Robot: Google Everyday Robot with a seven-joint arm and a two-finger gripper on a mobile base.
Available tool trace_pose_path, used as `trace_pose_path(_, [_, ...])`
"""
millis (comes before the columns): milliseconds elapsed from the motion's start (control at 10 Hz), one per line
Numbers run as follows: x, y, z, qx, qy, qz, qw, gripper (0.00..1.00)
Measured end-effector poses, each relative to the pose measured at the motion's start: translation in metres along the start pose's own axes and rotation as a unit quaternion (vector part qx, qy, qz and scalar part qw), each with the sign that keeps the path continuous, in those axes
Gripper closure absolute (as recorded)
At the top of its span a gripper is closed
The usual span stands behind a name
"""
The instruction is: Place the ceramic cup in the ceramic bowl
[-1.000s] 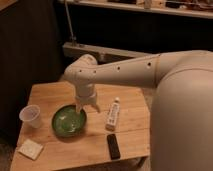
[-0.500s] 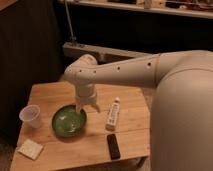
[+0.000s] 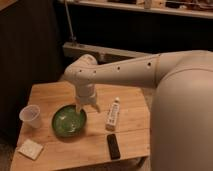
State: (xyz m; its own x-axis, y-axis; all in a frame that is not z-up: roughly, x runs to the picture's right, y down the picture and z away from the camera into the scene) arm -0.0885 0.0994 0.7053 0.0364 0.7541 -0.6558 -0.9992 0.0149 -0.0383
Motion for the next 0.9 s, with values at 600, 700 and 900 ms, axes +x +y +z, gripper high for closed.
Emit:
trace_pose_path(600, [0.0, 0.0, 0.0, 0.0, 0.0, 0.0, 1.0, 0.35])
trace_pose_path(700, [0.0, 0.0, 0.0, 0.0, 0.0, 0.0, 1.0, 0.35])
trace_pose_path(900, [-0.0027, -0.0014, -0.0011, -0.007, 0.0, 0.0, 1.0, 0.35])
